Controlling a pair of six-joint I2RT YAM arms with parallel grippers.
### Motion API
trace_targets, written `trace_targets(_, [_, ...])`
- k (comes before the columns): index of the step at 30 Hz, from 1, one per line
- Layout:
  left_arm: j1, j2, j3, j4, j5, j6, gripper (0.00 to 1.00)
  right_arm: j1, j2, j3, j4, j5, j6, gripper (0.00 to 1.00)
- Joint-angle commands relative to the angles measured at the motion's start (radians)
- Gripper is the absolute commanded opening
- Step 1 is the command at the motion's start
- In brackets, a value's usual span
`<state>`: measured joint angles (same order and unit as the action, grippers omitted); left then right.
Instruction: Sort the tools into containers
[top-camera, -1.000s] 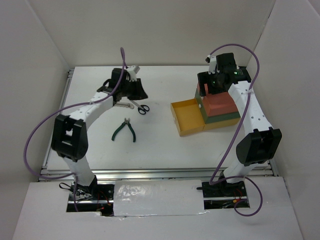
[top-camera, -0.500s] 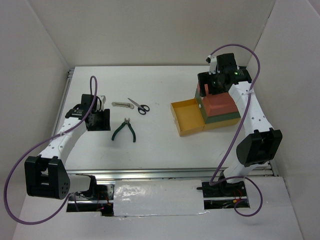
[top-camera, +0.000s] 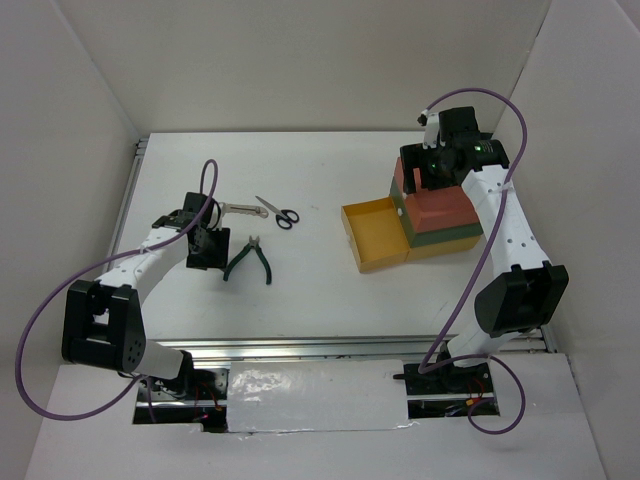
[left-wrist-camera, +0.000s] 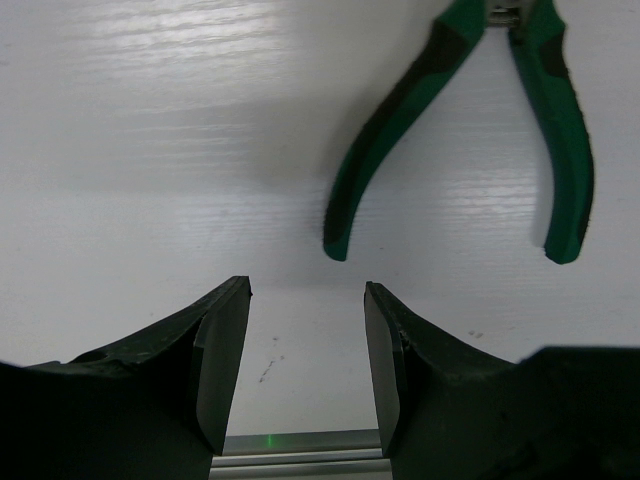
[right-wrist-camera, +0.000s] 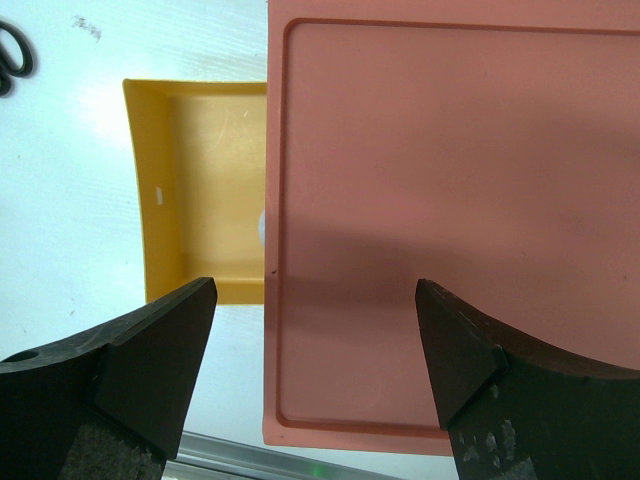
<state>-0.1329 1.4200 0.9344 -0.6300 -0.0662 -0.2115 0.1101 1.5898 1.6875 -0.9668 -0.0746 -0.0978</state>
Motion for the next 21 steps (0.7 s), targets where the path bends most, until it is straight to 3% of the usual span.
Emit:
trace_targets(1, [-0.051, -0.009, -0.015, 0.067, 0.032, -0.014, 0.62, -0.010, -0.036, -0.002, -0.015, 0.004, 0.006, 0.88])
trace_targets(10, [-0.088, 0.135, 0.010, 0.115, -0.073, -0.054, 0.59, -0.013, -0.033, 0.021, -0.032, -0.005, 0.003, 0.88])
trace_targets(15, [-0.068, 0.212, 0.032, 0.124, -0.034, -0.060, 0.54, -0.013, -0.034, 0.023, -0.035, -0.008, 0.000, 0.88])
trace_targets(20, [-0.074, 0.235, 0.033, 0.138, -0.003, -0.048, 0.28, -0.018, -0.030, 0.023, -0.035, -0.005, -0.008, 0.88])
trace_targets(21, [-0.079, 0.241, 0.037, 0.132, 0.000, -0.051, 0.16, -0.020, -0.030, 0.024, -0.035, -0.005, -0.008, 0.88])
